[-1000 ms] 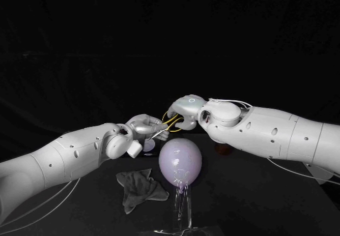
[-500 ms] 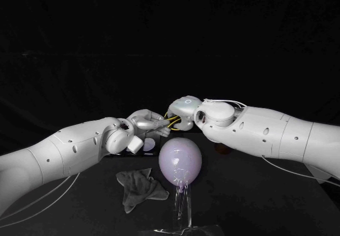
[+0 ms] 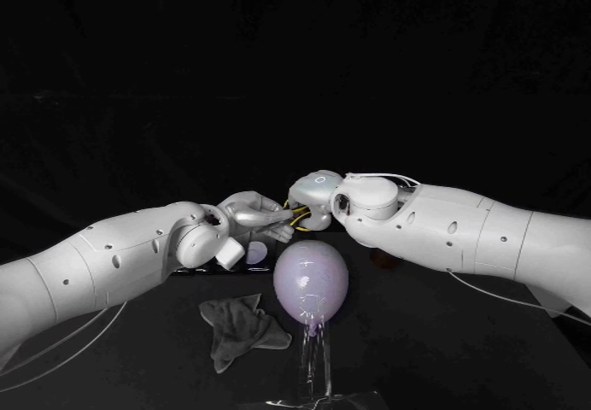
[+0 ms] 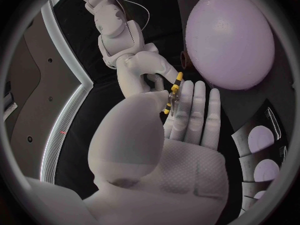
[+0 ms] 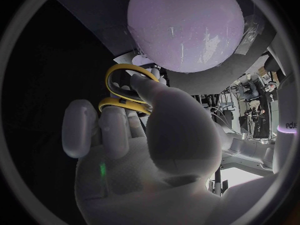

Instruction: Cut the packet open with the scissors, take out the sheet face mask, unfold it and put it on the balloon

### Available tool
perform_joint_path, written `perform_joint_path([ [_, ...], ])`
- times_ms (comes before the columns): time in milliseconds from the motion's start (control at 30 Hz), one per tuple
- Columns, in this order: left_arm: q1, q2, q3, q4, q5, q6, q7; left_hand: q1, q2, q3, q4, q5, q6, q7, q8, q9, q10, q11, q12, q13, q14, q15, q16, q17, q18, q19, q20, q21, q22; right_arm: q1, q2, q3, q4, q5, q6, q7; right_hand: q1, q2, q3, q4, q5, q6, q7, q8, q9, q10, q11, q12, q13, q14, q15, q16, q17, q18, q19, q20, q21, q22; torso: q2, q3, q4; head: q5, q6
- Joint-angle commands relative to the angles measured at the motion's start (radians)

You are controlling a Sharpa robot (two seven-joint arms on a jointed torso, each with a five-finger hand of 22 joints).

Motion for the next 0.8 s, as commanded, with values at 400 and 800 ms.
perform_joint_path([
  [400,0.034,0.019,0.014,0.059,0.029,0.161,0.101,0.004,-0.003,0.048,-0.053,0.003,0.021,-0.014,0.011,0.008,0.008,-0.007,0.000,0.001,0.004,-0.009,-0.003,0.003,0.014,0.006,-0.001,-0.004,0.001,-0.017,0.013,-0.008,-0.007,0.031,0.107,0.035,0.049,0.048,0.047,-0.047,-0.007,0.010,0.010,0.021,0.026,0.193,-0.036,0.030,0.015,0.024,0.003,-0.003,-0.025,-0.021,0.033,0.007,0.042,0.072,0.002,-0.0016,0.0014,-0.005,-0.002],
  [800,0.052,0.022,0.014,0.060,0.020,0.199,0.093,0.001,-0.002,0.047,-0.055,0.003,0.021,-0.016,0.012,0.010,0.009,-0.009,0.000,0.001,0.005,-0.010,-0.003,0.004,0.015,0.006,-0.002,-0.005,0.001,-0.020,0.008,-0.008,-0.003,0.056,0.055,0.012,0.020,0.071,-0.037,-0.034,-0.005,0.060,-0.071,0.099,0.112,0.408,-0.112,0.355,0.167,0.022,-0.067,-0.021,-0.047,-0.022,0.038,-0.054,0.048,0.087,0.000,0.0000,-0.0003,-0.001,-0.007],
])
